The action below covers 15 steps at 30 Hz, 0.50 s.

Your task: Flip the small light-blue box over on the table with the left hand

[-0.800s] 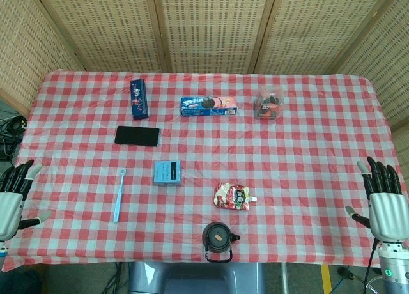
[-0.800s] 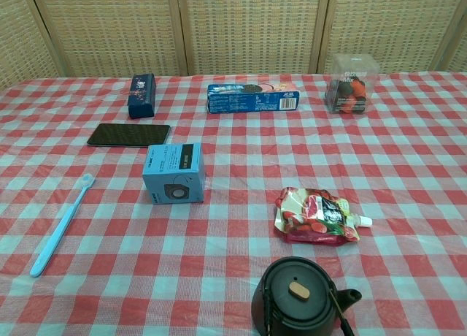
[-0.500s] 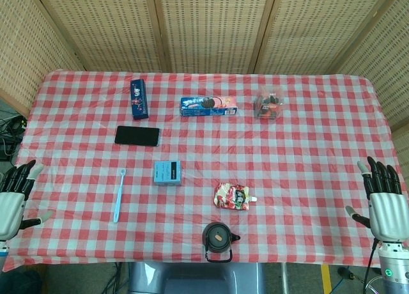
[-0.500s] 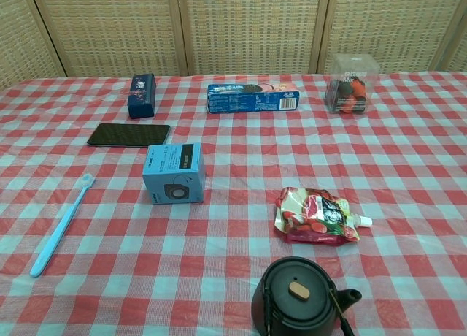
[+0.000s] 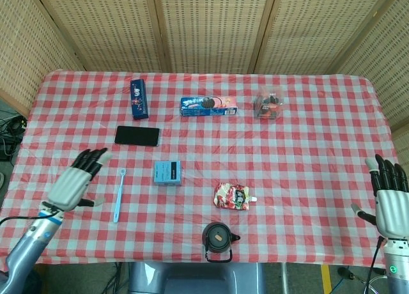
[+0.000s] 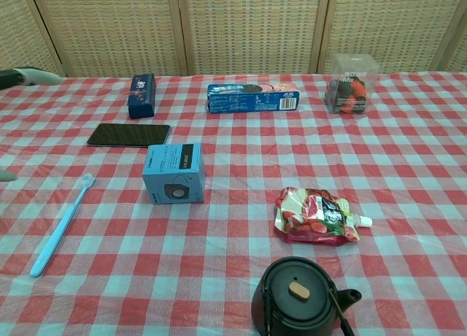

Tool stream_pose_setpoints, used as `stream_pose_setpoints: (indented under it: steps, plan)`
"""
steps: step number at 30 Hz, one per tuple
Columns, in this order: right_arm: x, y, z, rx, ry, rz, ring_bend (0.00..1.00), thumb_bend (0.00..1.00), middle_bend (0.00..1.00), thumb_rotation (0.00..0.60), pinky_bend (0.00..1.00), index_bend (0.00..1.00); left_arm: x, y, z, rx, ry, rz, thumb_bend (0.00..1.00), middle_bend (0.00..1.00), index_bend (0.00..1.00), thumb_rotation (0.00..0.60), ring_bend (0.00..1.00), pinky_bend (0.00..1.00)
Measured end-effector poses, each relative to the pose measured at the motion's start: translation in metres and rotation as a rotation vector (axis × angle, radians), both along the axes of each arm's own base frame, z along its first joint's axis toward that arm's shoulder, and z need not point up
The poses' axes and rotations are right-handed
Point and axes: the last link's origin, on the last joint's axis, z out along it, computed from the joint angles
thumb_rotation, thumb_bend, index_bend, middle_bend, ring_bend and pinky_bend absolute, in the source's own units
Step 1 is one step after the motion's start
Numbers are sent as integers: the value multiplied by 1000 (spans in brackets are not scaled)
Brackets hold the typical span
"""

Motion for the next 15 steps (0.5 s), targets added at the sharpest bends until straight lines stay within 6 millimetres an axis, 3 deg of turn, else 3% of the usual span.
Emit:
stream_pose_setpoints:
  steps: [7,12,15]
  plan:
    - [-6,-5,1,-4,4,-36,0,0,0,600,0,20,61,48,-64,-167,-36,-93,0,0,0,600,0,0]
    - [-11,-9,2,-12,5,-59,0,0,0,600,0,20,81,67,-94,-184,-35,-95,0,0,0,600,0,9]
    - [-14,-10,3,-13,5,-70,0,0,0,600,0,20,86,76,-106,-176,-24,-85,0,34,4,600,53,119]
